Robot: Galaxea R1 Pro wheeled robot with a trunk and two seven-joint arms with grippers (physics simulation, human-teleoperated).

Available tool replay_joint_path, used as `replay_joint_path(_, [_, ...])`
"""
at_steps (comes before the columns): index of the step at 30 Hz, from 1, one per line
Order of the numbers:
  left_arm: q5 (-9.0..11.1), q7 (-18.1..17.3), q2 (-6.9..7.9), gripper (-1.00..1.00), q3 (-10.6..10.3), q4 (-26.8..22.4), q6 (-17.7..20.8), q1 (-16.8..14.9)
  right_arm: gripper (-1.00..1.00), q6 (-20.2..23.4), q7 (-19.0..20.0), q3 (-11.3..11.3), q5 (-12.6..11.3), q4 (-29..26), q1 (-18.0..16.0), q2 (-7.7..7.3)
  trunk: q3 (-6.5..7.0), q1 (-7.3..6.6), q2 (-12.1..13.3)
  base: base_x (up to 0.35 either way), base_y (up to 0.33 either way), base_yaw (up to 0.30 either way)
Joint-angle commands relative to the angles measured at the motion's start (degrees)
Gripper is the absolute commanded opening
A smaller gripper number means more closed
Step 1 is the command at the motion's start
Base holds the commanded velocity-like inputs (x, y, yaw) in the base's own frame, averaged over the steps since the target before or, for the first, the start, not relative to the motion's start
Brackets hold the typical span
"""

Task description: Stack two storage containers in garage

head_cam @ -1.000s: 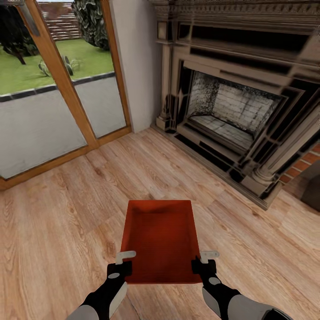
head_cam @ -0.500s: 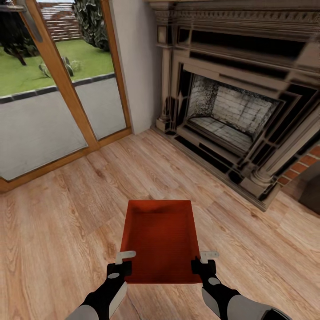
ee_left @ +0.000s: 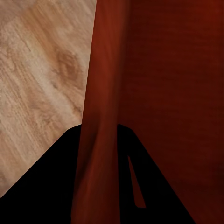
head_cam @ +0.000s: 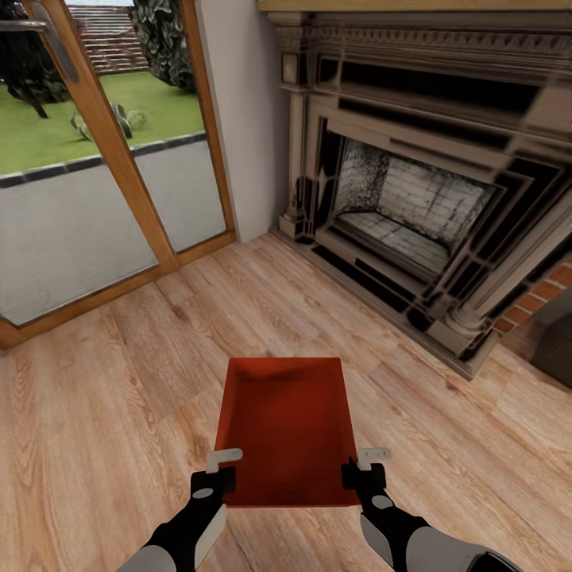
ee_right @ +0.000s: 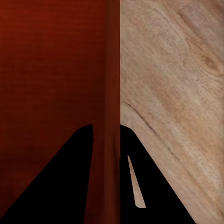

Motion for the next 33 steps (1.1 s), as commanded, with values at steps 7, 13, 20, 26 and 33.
replay_joint_path(7, [0.1, 0.3, -0.03, -1.00, -0.4, -0.3, 0.0, 0.0, -1.00, -0.4, 0.0, 1.1, -1.7, 0.2, 0.0, -0.05, 1.23, -1.55, 2.8, 0.000, 0.000, 0.000])
replay_joint_path(13, [0.1, 0.4, -0.03, -1.00, -0.4, -0.3, 0.0, 0.0, -1.00, -0.4, 0.0, 1.1, -1.6, 0.2, 0.0, -0.06, 2.30, -2.87, 5.2, 0.000, 0.000, 0.000])
replay_joint_path(20, [0.1, 0.4, -0.03, -1.00, -0.4, -0.3, 0.0, 0.0, -1.00, -0.5, 0.0, 1.1, -1.7, 0.2, 0.0, -0.06, 3.56, -4.40, 8.0, 0.000, 0.000, 0.000])
replay_joint_path(26, [0.1, 0.4, -0.03, -1.00, -0.4, -0.3, 0.0, 0.0, -1.00, -0.5, 0.0, 1.1, -1.6, 0.2, 0.0, -0.06, 4.64, -5.72, 10.4, 0.000, 0.000, 0.000])
replay_joint_path(33, [0.1, 0.3, -0.03, -1.00, -0.4, -0.4, 0.0, 0.0, -1.00, -0.5, 0.0, 1.1, -1.6, 0.2, 0.0, -0.06, 5.90, -7.26, 13.2, 0.000, 0.000, 0.000])
